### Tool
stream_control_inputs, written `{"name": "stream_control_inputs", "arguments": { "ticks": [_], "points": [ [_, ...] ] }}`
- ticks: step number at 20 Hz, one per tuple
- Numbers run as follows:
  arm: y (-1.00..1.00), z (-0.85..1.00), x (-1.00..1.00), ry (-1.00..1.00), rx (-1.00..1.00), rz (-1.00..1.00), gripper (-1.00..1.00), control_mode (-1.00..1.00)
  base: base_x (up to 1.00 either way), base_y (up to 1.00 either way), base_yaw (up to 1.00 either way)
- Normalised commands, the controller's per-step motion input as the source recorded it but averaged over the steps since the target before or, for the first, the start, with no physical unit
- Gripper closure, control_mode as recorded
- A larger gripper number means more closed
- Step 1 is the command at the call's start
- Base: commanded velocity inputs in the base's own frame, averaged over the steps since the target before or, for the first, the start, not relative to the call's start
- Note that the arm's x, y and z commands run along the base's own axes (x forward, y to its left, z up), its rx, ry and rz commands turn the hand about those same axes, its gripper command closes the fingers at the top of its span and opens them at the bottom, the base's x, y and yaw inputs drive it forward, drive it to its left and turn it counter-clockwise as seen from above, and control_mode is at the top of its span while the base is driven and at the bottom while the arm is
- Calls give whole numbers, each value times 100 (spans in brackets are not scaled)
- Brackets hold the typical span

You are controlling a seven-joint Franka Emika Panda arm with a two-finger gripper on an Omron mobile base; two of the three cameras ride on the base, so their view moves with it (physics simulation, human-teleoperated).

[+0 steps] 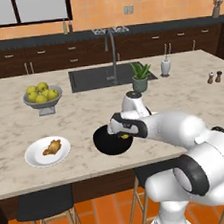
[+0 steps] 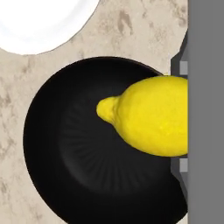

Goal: Pick the chicken drumstick and lemon from their plates and place them in the bowl. Then put the bowl in the fridge.

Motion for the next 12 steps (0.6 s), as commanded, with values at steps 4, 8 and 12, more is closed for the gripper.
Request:
{"name": "stream_control_inputs", "arguments": {
  "ticks": [4, 8, 12],
  "points": [
    [16, -14, 25, 16, 0, 0, 100, -100, 0, 0, 0],
    [37, 0, 5, 4, 0, 1, -100, -100, 0, 0, 0],
    [14, -4, 0, 0, -2, 3, -100, -100, 0, 0, 0]
  ]
}}
